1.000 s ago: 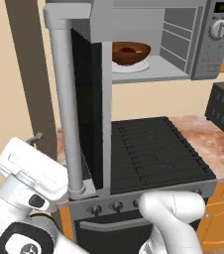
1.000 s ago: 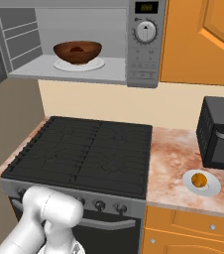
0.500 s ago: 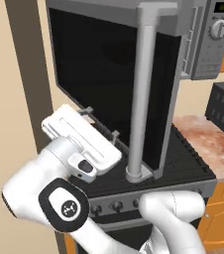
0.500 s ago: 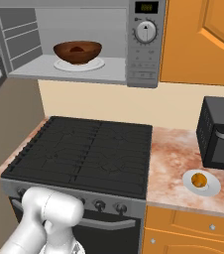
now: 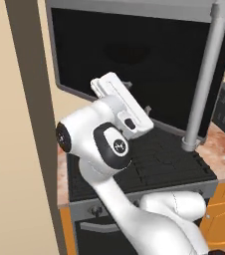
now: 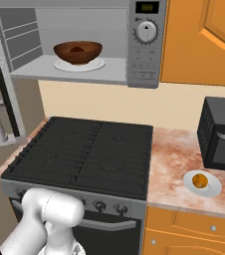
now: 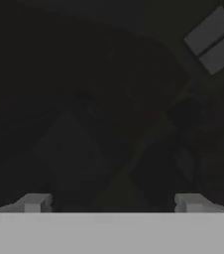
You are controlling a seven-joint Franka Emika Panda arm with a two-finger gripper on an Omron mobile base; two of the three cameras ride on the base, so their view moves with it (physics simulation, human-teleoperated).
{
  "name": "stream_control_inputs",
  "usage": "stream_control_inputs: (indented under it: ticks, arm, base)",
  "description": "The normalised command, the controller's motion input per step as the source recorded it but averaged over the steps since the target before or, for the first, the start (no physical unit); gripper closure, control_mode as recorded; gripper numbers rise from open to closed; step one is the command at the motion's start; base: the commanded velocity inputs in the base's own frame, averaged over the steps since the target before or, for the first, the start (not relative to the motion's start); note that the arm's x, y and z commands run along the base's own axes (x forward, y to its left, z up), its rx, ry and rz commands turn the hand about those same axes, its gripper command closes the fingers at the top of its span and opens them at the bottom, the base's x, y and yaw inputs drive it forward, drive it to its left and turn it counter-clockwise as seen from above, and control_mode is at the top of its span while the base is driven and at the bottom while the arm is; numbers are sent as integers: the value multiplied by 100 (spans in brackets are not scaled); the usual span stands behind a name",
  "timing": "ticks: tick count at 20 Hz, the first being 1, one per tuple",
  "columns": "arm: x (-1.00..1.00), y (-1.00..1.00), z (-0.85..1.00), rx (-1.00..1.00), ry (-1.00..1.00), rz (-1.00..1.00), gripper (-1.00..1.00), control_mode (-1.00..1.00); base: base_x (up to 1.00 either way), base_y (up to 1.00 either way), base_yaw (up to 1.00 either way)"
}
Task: Remove the orange from the bowl and place it on the small plate. Then place the bowl with only the steak in the microwave, close the door, and press the start button to microwave the steak.
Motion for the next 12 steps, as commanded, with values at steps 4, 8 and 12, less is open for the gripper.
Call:
stream_control_inputs:
  ticks: [4,8,12]
  arm:
    - [92,-76,7,26,0,13,-100,-100]
    - [94,-61,3,24,0,14,-100,-100]
    - [93,-54,7,25,0,17,-100,-100]
  base:
    - [0,0,0]
    - [0,0,0]
    - [0,0,0]
